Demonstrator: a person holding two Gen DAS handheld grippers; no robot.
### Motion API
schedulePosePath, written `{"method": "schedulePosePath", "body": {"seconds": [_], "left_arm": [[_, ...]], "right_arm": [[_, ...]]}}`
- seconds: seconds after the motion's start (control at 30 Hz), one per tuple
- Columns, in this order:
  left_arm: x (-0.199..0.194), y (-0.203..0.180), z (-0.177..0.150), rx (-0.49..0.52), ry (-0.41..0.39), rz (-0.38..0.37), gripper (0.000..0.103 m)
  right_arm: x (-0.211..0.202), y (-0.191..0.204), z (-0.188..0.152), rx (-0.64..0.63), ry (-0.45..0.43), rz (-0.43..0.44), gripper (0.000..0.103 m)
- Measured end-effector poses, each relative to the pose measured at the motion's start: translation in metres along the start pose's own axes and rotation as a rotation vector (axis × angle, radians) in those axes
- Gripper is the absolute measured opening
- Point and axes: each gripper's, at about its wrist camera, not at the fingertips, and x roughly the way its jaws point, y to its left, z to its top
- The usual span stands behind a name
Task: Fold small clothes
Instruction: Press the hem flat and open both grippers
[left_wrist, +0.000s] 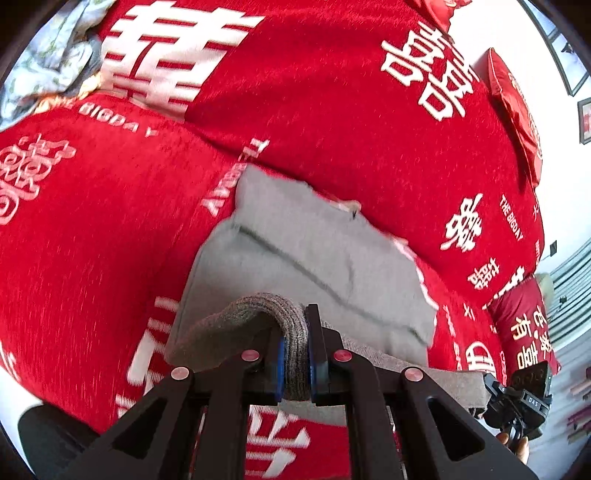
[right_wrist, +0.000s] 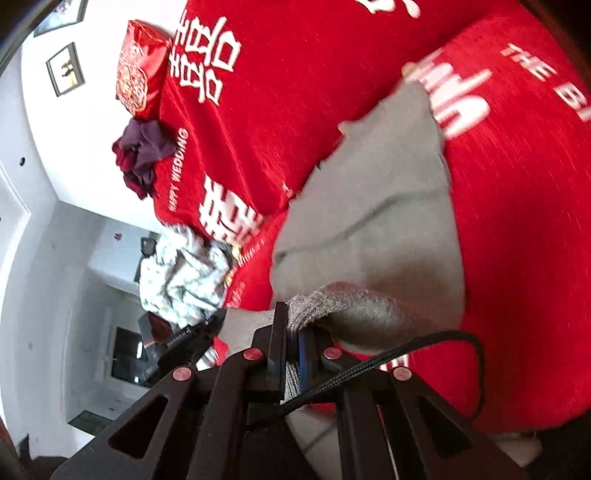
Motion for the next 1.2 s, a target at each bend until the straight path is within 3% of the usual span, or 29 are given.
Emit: {"method": "schedulePosePath", "body": {"seconds": [0.37, 0.6, 0.8, 0.97, 1.07, 1.13, 1.17, 1.2], "left_arm": [[0.043, -0.026, 0.081, 0.037, -0.057, 0.005, 0.01], [0.111, -0.031, 0.138, 0.045, -0.031, 0.022, 0.01], [0.209, -0.016, 0.167, -0.001, 0.081, 0.079, 0.01], [0.269, 0.001, 0.158, -0.02, 0.234, 0.153, 0.011], [0.265, 0.004, 0.15, 0.008, 0.226, 0.148, 0.019], [0.254, 0.003, 0.148, 0.015, 0.221, 0.154, 0.043], [0.245, 0.002, 0.146, 0.014, 0.204, 0.147, 0.066], [0.23, -0.001, 0.144, 0.02, 0.161, 0.152, 0.074]], "right_arm": [[0.045, 0.011, 0.085, 0.013, -0.059, 0.021, 0.004], [0.081, -0.006, 0.144, 0.059, -0.08, 0.004, 0.004], [0.119, -0.061, 0.191, 0.194, -0.105, -0.055, 0.004], [0.141, -0.095, 0.199, 0.274, -0.062, -0.154, 0.009], [0.126, -0.089, 0.192, 0.219, -0.081, -0.185, 0.011], [0.105, -0.073, 0.187, 0.138, -0.123, -0.237, 0.019], [0.096, -0.066, 0.184, 0.113, -0.137, -0.256, 0.037], [0.086, -0.059, 0.18, 0.088, -0.154, -0.273, 0.059]]}}
